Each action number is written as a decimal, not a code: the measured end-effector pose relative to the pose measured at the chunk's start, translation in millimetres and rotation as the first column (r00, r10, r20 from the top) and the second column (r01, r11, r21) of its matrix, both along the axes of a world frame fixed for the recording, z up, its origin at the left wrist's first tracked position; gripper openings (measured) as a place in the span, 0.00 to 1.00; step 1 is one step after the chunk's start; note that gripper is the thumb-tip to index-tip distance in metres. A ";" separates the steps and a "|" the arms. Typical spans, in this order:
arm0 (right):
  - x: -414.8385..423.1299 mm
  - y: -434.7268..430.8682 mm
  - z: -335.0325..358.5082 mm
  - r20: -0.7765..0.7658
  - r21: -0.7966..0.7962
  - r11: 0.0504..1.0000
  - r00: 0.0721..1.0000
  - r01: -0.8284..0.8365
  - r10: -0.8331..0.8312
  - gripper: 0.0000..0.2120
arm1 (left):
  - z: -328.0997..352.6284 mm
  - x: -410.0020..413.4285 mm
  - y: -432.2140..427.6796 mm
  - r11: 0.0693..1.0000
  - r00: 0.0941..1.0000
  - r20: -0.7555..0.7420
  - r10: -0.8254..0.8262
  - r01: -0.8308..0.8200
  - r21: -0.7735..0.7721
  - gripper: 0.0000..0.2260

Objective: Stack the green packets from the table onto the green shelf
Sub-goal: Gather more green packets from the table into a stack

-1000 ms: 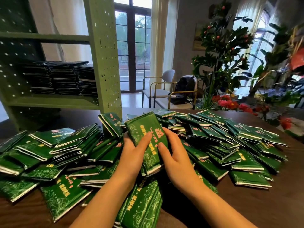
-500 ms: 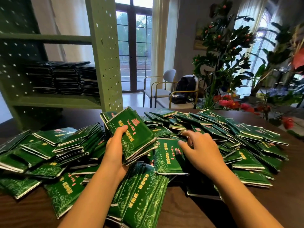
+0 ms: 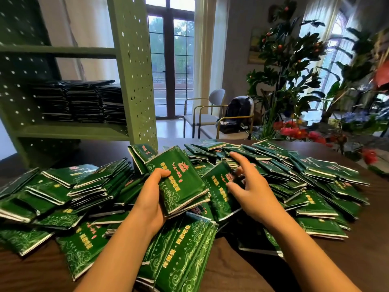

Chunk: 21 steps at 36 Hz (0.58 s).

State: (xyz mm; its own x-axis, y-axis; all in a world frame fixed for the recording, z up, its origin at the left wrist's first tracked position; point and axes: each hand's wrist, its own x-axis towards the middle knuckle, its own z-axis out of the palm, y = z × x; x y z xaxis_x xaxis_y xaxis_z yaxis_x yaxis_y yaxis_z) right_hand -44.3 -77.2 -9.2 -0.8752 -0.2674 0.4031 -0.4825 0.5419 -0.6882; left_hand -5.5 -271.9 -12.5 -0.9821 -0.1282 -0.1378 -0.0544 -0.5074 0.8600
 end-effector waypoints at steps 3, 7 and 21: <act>-1.8 -0.5 0.8 -0.092 -0.259 0.966 0.995 0.020 -0.045 0.24 | 0.6 -0.5 1.0 1.000 1.000 0.020 0.000 0.001 -0.027 0.10; 0.5 -2.9 6.0 -0.113 -0.486 0.874 0.992 -0.002 -0.060 0.15 | 1.7 0.9 4.9 0.997 0.998 0.068 0.013 -0.008 -0.082 0.09; 19.5 -28.1 -6.5 -0.003 -0.363 0.891 0.956 -0.274 0.293 0.24 | -4.9 -2.8 7.1 0.985 1.000 0.021 0.010 -0.006 -0.175 0.30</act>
State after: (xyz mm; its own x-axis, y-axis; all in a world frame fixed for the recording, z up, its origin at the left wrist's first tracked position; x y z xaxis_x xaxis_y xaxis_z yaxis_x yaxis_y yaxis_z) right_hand -24.8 -105.3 -15.7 -0.8053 -0.3546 0.4751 -0.5385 0.1020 -0.8365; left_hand -8.3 -264.8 -17.4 -0.9781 -0.1599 -0.1334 -0.0702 -0.3500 0.9341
